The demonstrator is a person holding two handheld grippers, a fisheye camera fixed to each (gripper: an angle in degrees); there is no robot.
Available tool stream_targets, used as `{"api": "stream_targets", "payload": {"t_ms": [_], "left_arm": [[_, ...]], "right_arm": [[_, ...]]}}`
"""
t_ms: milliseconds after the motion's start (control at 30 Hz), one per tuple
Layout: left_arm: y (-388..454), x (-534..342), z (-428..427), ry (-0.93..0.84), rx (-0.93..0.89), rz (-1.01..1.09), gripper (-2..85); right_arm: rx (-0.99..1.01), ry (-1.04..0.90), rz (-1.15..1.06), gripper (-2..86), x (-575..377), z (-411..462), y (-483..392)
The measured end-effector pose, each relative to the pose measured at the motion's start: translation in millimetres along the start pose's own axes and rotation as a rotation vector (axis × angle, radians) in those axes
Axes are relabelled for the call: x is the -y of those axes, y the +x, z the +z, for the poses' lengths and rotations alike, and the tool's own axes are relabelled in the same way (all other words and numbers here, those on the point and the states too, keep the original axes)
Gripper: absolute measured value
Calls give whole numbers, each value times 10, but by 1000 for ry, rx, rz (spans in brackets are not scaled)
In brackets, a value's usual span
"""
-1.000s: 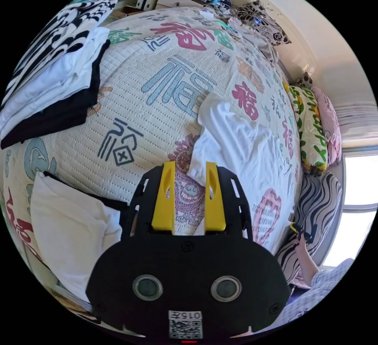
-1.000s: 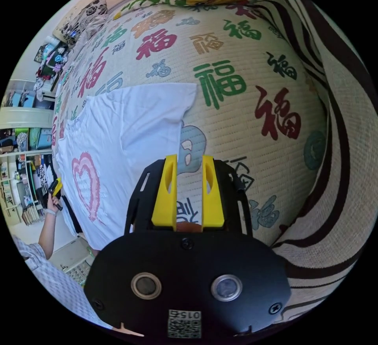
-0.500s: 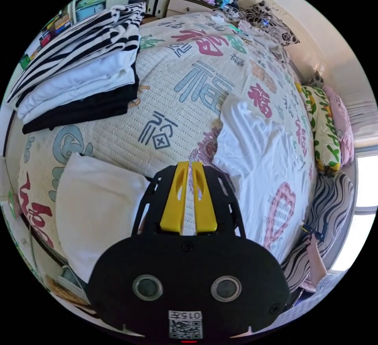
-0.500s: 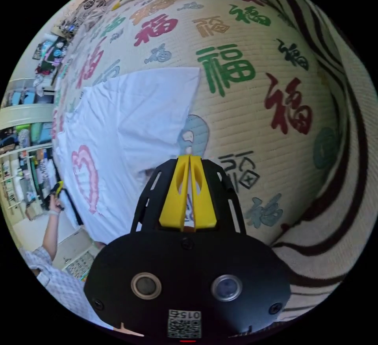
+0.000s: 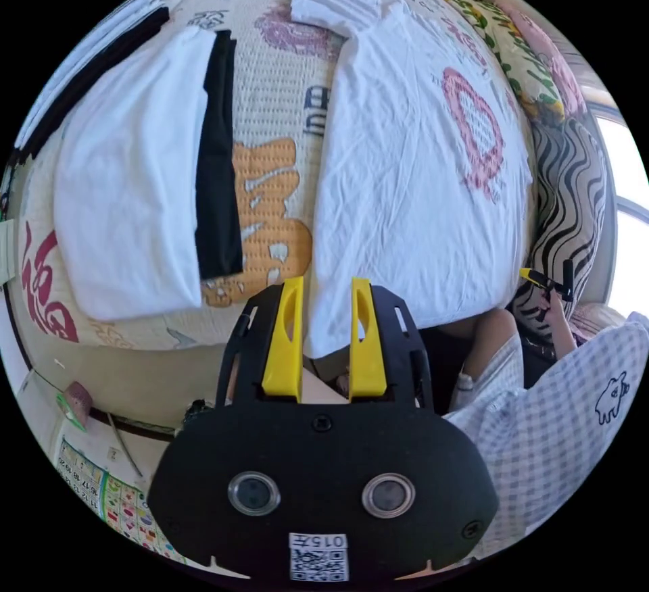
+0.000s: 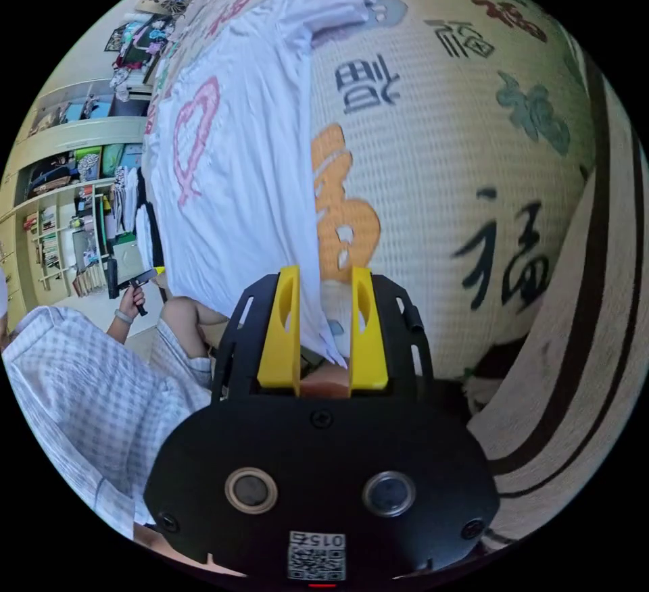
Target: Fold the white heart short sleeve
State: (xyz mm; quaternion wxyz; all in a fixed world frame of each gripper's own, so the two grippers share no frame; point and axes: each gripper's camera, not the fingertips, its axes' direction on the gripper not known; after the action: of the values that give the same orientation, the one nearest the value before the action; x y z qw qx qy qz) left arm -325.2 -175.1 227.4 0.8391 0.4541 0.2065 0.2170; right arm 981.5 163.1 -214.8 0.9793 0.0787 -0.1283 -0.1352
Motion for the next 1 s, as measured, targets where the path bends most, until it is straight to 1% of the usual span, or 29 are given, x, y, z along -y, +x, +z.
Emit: {"api": "stream_targets", "payload": {"t_ms": [33, 67, 167, 333, 400, 467, 500, 567, 667, 767, 900, 1000], "left_arm": [[-7, -104, 82, -3, -25, 7, 107], [-15, -194, 140, 22, -45, 11, 108], [2, -341, 155, 91, -29, 35, 100], [-2, -494, 139, 118, -21, 117, 68], [-82, -521, 148, 104, -67, 98, 39], [-182, -539, 194, 56, -208, 90, 9], [-192, -558, 194, 57, -225, 92, 5], [-183, -686, 134, 92, -182, 109, -2], [-145, -906, 16, 145, -215, 123, -5], [-68, -1142, -63, 174, -205, 145, -6], [-11, -1386, -9, 166, -165, 149, -7], [19, -1536, 185, 145, -147, 140, -6]], "right_arm": [[-14, -12, 11, 112, -141, 119, 61], [-18, 18, 7, 111, -263, 200, 103], [-19, 96, -1, 110, -447, 323, 181], [-36, 61, -52, 107, -710, 567, 187], [-23, 60, -29, 84, -829, 674, 237], [18, 10, 2, 24, -921, 861, 350], [39, -9, 0, 19, -935, 907, 375], [82, -2, 18, 7, -1028, 994, 443], [59, 31, 6, 2, -1218, 1027, 433], [54, 67, -2, -1, -1430, 1067, 435], [10, 46, -11, -2, -1647, 1232, 445], [-16, 20, -8, -2, -1800, 1468, 477]]}}
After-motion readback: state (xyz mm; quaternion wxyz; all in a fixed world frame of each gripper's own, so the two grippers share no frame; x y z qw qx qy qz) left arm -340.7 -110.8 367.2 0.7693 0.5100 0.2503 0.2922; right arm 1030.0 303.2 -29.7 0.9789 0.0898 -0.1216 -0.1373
